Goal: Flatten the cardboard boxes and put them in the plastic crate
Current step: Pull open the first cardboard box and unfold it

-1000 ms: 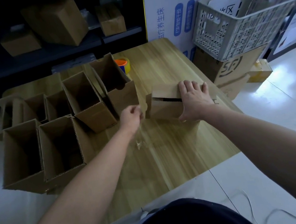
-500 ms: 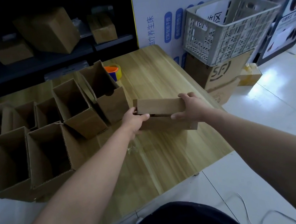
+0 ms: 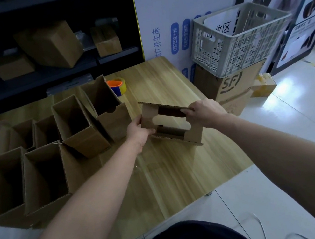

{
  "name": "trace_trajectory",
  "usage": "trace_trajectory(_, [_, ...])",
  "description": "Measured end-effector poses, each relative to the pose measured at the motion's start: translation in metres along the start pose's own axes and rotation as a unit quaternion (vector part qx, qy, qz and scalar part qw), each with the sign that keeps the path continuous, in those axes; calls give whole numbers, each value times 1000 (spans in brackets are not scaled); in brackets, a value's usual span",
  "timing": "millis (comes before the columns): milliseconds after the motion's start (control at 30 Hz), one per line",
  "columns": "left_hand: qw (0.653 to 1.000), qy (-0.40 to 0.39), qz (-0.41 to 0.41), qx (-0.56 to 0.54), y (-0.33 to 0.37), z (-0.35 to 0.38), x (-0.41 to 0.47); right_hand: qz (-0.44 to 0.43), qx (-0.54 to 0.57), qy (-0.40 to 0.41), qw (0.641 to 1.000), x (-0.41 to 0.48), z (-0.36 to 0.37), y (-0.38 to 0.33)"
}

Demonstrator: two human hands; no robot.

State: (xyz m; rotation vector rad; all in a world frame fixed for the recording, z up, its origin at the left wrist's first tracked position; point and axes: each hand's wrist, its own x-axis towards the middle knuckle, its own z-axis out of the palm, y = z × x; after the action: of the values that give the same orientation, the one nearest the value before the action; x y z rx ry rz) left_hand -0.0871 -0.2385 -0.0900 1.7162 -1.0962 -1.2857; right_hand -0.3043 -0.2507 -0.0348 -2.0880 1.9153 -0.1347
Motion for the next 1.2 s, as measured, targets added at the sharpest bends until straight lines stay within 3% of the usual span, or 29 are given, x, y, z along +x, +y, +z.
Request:
trace_trajectory(167, [975, 91, -4, 202, 15, 8, 10, -18, -25, 46, 998, 2, -1, -6])
trace_trajectory(333, [959, 132, -5, 249, 24, 7, 14, 26, 24, 125, 991, 8, -3, -7])
trace_trajectory(467, [978, 122, 14, 167, 23, 7, 14, 113, 145, 183, 966, 14, -3, 2])
trace_trajectory(600, [994, 97, 31, 39, 25, 7, 13, 186, 277, 163, 929, 21, -4, 8])
trace_trajectory(767, [995, 91, 13, -48, 25, 12, 13, 201, 293, 163, 920, 25, 4, 2])
trace_trajectory(900, [993, 94, 22, -70, 28, 16, 11, 242, 240, 144, 929, 27, 4, 1])
trace_trajectory(1000, [991, 92, 1, -92, 31, 15, 16, 211, 251, 135, 935, 25, 2, 4])
trace_trajectory(1100, [989, 49, -56, -126, 32, 14, 23, 179, 258, 125, 941, 23, -3, 8])
trace_trajectory(1200, [970, -17, -84, -229, 34, 12, 23, 165, 262, 73, 948, 20, -8, 21])
